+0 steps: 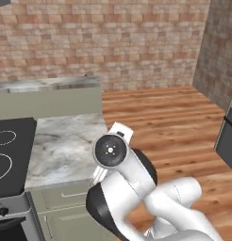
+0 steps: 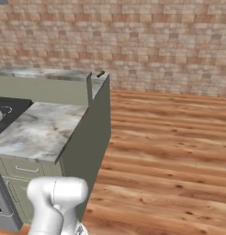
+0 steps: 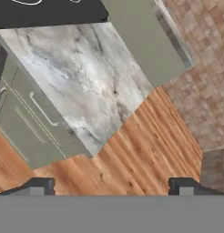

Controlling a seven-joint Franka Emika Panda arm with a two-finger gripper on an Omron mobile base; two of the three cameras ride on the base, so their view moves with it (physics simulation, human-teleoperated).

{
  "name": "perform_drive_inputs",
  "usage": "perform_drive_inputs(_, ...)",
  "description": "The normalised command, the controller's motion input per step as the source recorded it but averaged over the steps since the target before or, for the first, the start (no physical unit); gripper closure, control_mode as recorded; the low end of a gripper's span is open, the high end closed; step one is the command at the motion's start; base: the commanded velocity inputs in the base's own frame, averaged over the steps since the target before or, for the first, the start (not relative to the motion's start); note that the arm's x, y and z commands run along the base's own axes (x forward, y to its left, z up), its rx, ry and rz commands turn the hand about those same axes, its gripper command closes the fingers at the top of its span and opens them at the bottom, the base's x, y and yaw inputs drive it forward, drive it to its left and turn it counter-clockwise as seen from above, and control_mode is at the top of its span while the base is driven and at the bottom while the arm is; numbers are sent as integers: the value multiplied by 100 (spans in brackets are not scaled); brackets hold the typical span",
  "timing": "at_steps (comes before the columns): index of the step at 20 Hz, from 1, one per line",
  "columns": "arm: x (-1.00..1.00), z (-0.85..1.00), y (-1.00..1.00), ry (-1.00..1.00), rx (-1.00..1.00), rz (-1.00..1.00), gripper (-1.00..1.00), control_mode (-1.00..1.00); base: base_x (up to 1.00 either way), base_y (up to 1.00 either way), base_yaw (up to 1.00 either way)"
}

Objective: Open the drawer on the left and place the cutting tools on the cutting board.

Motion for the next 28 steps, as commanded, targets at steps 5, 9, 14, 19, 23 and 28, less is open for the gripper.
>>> perform_drive_inputs(5, -58, -25, 51, -11, -17, 22, -100, -100, 0, 0, 0)
perform_drive_inputs(9, -51, -38, 20, -16, -8, 18, -100, -100, 0, 0, 0)
perform_drive_inputs(14, -23, -49, 8, -12, -3, 12, -100, -100, 0, 0, 0)
perform_drive_inputs(19, 0, -58, 11, -2, -7, 7, -100, -100, 0, 0, 0)
perform_drive_inputs(23, 3, -54, 20, 0, -15, 2, -100, -100, 0, 0, 0)
perform_drive_inputs(28, 10, -51, 17, 0, -18, 0, -100, -100, 0, 0, 0)
